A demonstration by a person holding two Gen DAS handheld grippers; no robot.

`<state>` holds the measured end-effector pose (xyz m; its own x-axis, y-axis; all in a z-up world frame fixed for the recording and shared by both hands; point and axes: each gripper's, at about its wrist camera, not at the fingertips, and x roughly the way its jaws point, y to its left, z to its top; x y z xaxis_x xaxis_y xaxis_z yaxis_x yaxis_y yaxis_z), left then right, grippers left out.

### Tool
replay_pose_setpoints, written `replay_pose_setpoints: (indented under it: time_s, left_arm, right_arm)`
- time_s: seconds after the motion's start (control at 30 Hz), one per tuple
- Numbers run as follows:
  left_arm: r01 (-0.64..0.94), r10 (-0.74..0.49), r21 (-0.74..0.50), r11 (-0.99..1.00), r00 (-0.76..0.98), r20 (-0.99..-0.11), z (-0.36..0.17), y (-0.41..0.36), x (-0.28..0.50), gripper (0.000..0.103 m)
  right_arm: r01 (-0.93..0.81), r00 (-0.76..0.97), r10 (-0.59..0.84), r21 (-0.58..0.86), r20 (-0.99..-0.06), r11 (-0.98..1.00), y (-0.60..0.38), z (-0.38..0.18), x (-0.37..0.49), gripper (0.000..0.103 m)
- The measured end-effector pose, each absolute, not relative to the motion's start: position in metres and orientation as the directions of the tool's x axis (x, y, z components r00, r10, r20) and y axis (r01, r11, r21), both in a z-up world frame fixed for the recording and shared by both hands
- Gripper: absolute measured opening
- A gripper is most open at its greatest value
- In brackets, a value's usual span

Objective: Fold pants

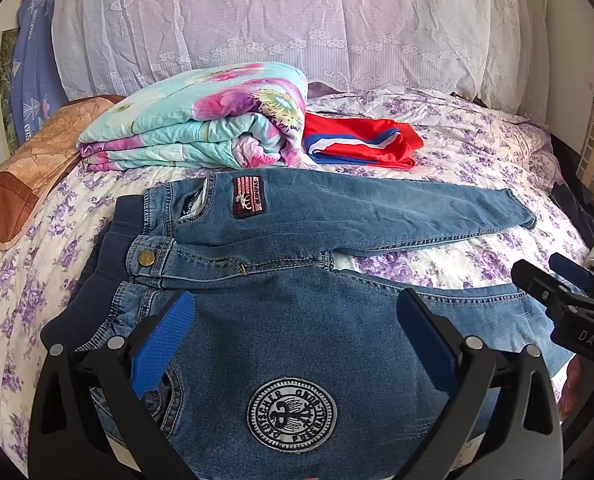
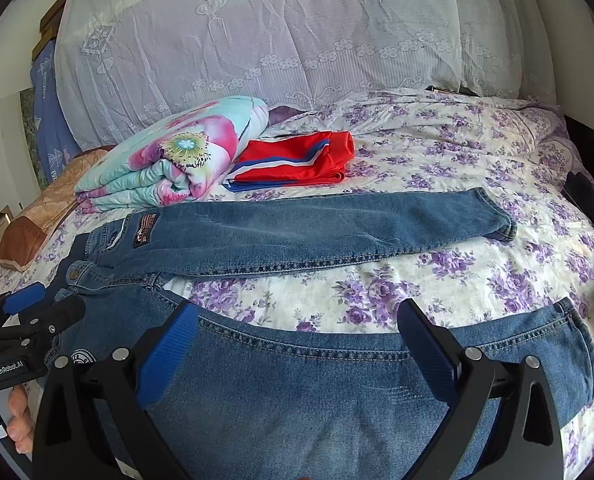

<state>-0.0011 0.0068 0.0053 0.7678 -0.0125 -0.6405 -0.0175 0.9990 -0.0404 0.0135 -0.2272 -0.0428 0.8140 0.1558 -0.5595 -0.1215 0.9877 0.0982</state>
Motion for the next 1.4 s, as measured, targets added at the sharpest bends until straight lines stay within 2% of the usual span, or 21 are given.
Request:
replay_pose_setpoints:
  time_s: [1.4]
  left_arm:
    - [-0.021, -0.014, -0.047, 0.999, 0.774, -0.632, 0.0013, 0.008, -0.0029, 0.099]
  right_arm:
    - [-0.128, 0.81, 0.155, 0.086, -0.566, 0.988, -0.2266, -0.0442, 0.0123, 0.1]
